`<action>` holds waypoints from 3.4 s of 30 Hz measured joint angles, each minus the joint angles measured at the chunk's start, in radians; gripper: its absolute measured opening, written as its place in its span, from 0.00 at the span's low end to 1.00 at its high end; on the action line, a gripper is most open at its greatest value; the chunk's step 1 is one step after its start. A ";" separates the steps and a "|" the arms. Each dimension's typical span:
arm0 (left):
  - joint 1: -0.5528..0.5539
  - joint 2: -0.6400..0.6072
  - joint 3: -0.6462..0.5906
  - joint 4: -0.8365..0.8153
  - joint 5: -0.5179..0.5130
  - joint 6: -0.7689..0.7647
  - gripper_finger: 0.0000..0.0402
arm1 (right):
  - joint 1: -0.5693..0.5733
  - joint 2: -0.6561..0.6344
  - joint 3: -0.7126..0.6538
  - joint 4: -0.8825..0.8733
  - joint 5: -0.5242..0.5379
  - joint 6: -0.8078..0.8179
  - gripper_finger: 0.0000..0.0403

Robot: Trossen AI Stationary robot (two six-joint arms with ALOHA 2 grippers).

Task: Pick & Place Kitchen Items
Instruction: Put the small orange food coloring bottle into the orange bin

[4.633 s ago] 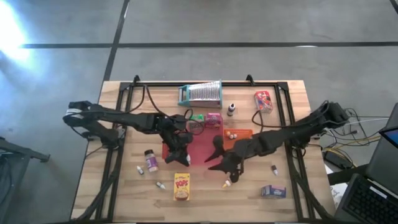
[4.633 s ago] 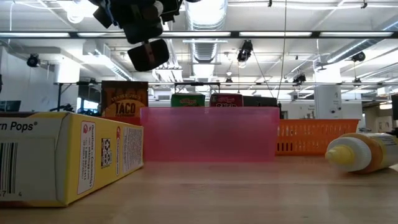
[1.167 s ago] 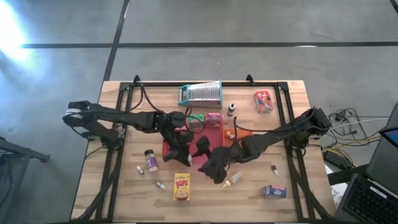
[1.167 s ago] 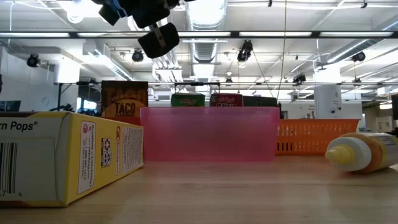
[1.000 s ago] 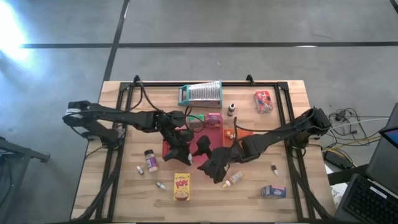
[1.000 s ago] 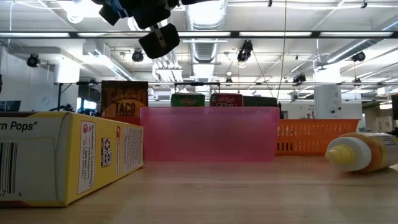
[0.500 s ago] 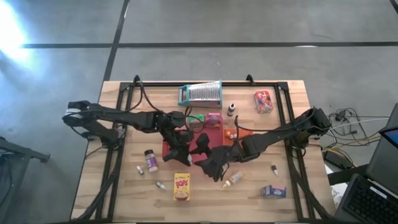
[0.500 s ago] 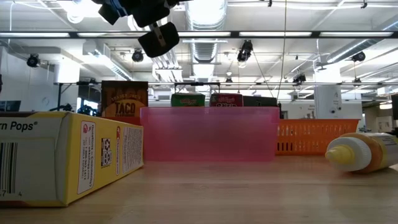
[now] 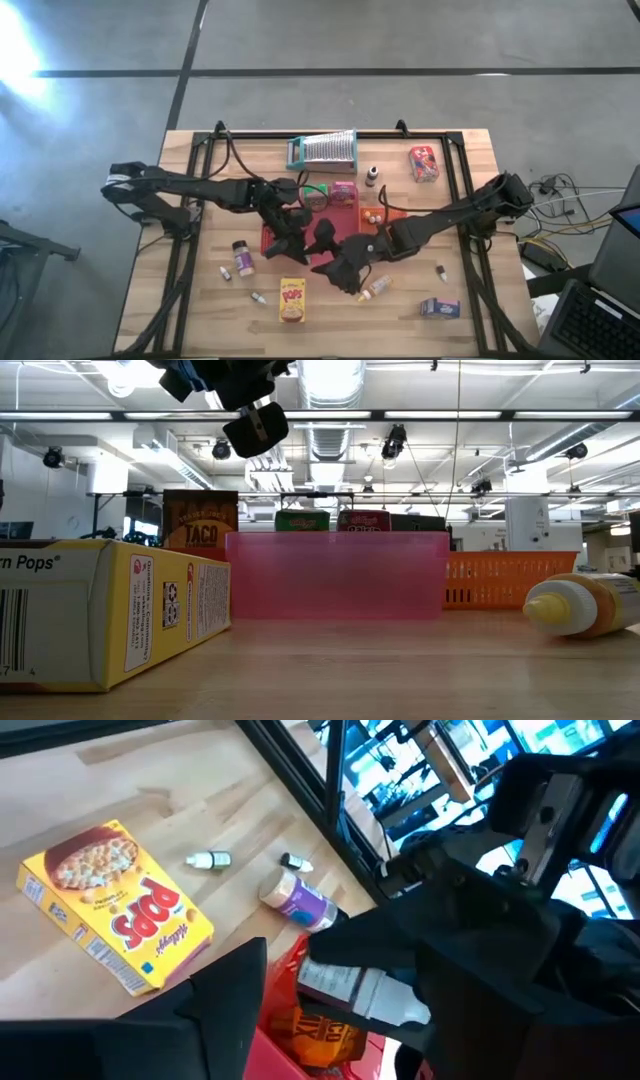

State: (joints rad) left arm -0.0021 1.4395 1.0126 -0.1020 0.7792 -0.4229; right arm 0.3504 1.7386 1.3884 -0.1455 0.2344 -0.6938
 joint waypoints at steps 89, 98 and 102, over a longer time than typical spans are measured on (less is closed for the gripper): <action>-0.013 0.000 0.015 -0.025 0.138 0.007 0.22 | -0.069 0.026 0.041 0.006 -0.214 0.017 0.59; -0.013 0.000 0.015 -0.025 0.138 0.023 0.22 | -0.068 0.025 0.041 0.002 -0.216 0.033 0.54; -0.012 0.000 0.015 -0.026 0.137 0.023 0.22 | -0.068 0.024 0.041 -0.007 -0.230 0.049 0.53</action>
State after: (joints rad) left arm -0.0143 1.4391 1.0279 -0.1278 0.9165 -0.4004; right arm 0.2821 1.7630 1.4296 -0.1529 0.0045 -0.6449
